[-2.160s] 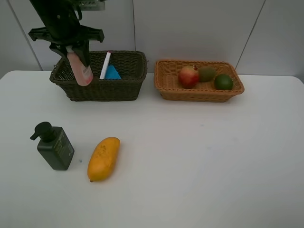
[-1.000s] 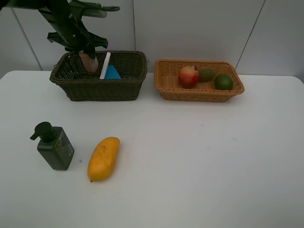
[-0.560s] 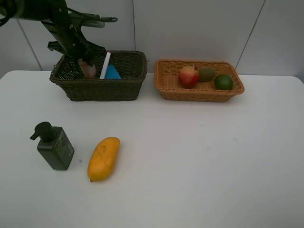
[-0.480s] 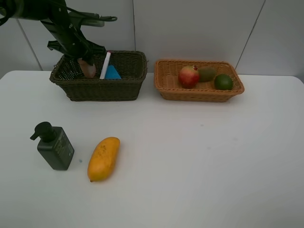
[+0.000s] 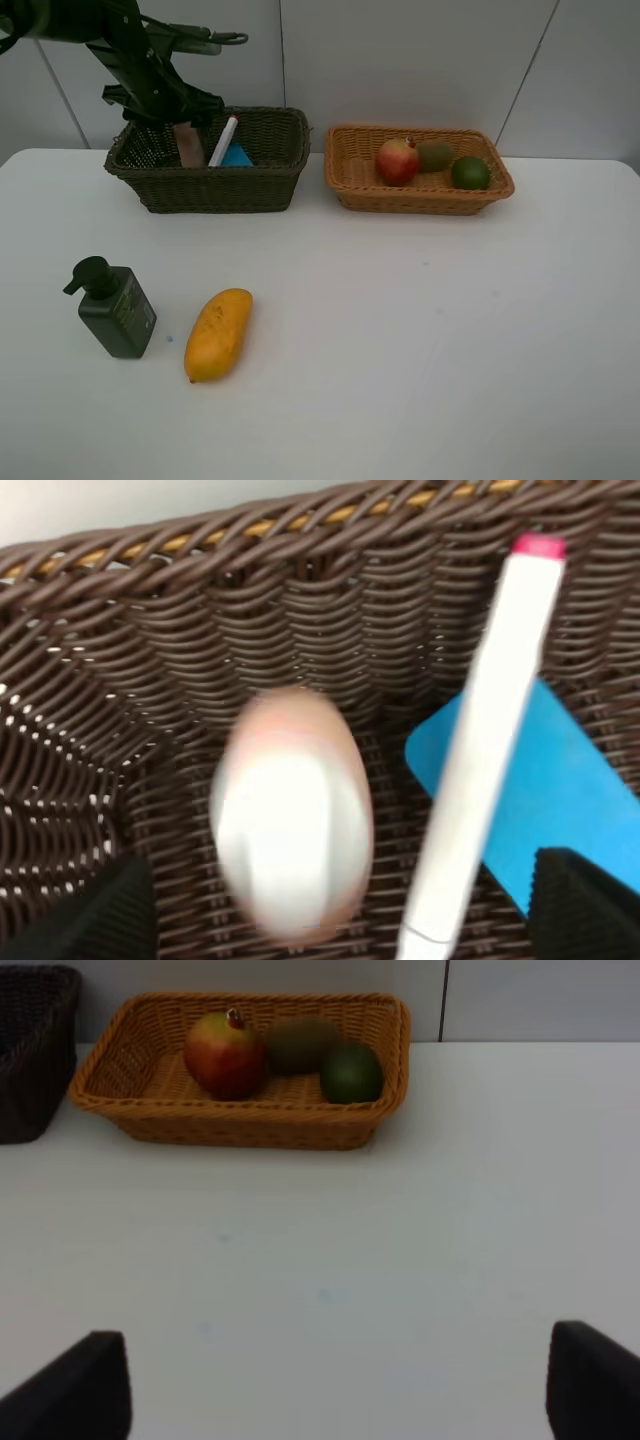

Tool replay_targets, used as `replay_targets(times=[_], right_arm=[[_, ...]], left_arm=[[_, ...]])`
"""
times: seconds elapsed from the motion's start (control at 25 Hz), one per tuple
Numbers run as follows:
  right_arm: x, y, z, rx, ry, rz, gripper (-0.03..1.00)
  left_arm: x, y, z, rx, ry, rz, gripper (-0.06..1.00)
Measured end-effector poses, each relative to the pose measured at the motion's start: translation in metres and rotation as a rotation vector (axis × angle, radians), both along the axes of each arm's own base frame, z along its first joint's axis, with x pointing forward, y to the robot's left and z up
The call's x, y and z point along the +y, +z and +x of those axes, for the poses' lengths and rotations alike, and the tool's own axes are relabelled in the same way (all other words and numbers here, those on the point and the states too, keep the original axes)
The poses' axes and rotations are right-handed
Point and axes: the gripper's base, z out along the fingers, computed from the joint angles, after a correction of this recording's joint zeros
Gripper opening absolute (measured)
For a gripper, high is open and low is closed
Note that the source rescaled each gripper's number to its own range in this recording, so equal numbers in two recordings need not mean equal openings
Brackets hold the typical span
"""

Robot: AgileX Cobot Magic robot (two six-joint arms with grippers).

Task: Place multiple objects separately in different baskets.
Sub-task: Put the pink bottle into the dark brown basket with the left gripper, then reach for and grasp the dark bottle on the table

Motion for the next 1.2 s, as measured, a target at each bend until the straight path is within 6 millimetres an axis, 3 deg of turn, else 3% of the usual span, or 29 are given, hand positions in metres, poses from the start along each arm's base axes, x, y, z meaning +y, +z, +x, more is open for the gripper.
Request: replay_targets(times=[0.32,0.8,1.0,1.2], right_arm=[[0.0,0.0,0.0,0.0,0.0,0.0,1.0],[0.0,0.0,0.0,0.0,0.0,0.0,1.0],[0.0,0.0,0.0,0.0,0.0,0.0,1.0],[0.0,0.0,0.0,0.0,0.0,0.0,1.0]], left_arm=[[-0.001,0.001,-0.002,0.017,0.014,-0.027,1.0],[-0.001,0.044,-0.024,0.089,0.041,-0.071,1.0],[-0.007,0.074,-0.05,0.083,0.035,-0.083,1.0],[-0.014,0.085,-0.091,0.096,0.056,-0.108,1.0]])
